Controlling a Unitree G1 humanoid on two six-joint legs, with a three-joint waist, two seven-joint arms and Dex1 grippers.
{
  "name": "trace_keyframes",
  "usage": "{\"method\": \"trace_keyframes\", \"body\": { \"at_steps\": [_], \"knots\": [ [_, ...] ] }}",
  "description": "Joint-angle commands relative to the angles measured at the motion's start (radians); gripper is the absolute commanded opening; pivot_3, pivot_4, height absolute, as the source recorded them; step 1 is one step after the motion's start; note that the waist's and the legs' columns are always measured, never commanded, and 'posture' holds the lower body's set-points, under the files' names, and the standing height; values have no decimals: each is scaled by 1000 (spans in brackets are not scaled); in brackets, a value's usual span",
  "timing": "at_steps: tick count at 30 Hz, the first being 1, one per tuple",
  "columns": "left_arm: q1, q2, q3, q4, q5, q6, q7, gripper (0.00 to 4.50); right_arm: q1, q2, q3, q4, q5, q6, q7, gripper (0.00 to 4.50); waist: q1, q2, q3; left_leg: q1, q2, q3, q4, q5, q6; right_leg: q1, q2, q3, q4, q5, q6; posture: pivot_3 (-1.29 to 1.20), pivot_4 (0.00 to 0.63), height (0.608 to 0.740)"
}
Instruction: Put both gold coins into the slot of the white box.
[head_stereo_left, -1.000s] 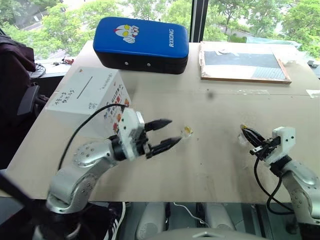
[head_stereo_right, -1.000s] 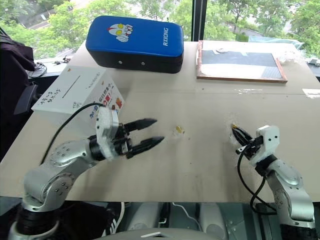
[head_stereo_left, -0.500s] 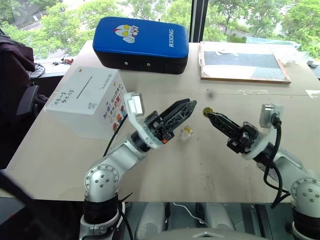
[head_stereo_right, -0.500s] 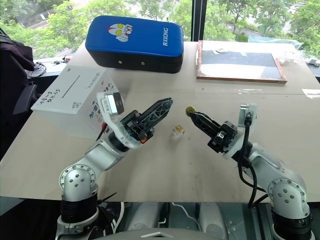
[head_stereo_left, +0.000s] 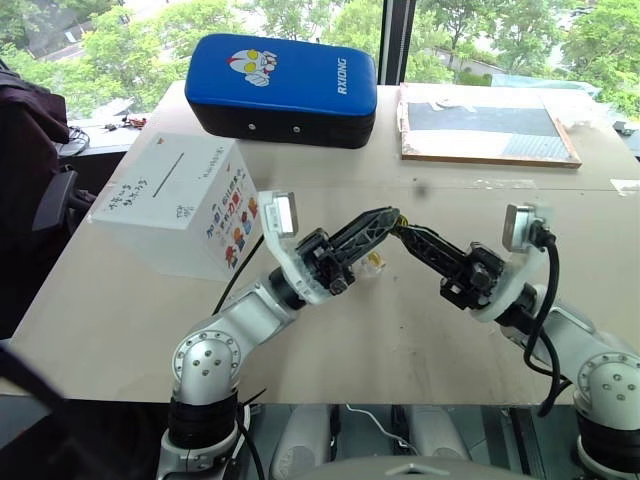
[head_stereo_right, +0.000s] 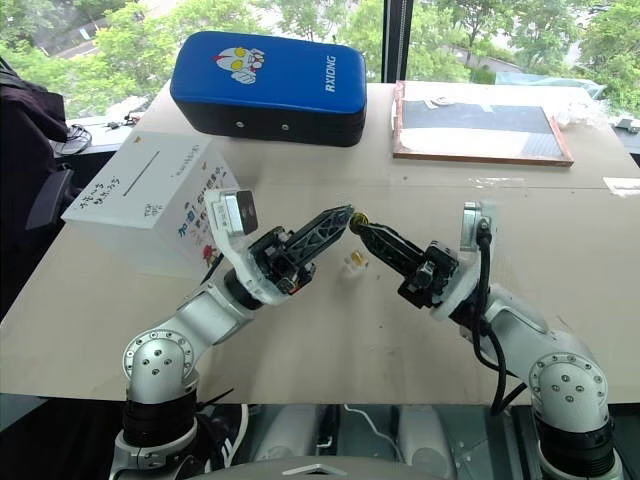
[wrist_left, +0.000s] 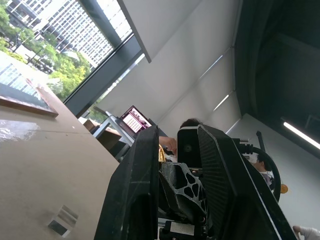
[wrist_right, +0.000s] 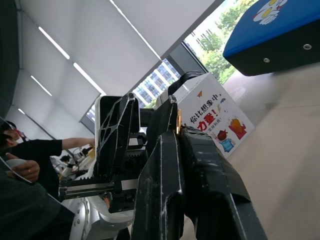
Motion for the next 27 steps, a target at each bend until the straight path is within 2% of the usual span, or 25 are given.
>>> {"method": "trace_keyframes", "body": {
  "at_steps": [1, 10, 11, 13, 21, 25, 27],
  "knots": [
    [7, -1, 2, -9, -17, -15, -10, 1238, -17, -7, 7, -61, 53, -24, 9, 0, 0, 0, 0, 0, 0, 0, 0, 0, 0, 0, 0, 0, 0, 0, 0, 0, 150, 740],
    [13, 7, -17, -17, -13, -7, -40, 1238, -23, -29, 17, -67, 69, -37, 20, 0, 0, 0, 0, 0, 0, 0, 0, 0, 0, 0, 0, 0, -1, 0, 0, 0, 150, 740],
    [15, 11, -20, -19, -13, -3, -47, 688, -23, -30, 18, -68, 70, -38, 20, 0, 0, 0, 0, 0, 0, 0, 0, 0, 0, 0, 0, 0, -1, 0, 0, 0, 150, 740],
    [19, 16, -28, -26, -14, 3, -64, 70, -22, -34, 19, -70, 71, -41, 20, 0, 0, 0, 0, 0, 0, 0, 0, 0, 0, 0, 0, 0, -1, -1, -2, 0, 150, 740],
    [23, 33, -27, -21, -14, -1, -66, 70, -30, -38, 36, -77, 68, -50, 19, 0, 0, 0, 0, 0, 0, 0, 0, 0, 0, 0, 0, 1, -1, -2, -4, 0, 150, 740],
    [-7, 75, 15, 28, -7, 2, -32, 0, -27, -63, 31, -67, 39, -47, 36, 1327, 0, 0, 0, -1, 0, 0, 0, 0, 0, 0, 0, 1, -1, -2, -4, 0, 150, 740],
    [-62, 117, 77, 69, 20, -18, 11, 0, -23, -74, 5, -33, -100, -81, 18, 2410, 0, 0, 0, 0, 0, 0, 0, 0, 0, 0, 0, 0, -1, -2, -4, 0, 150, 740]
  ]
}}
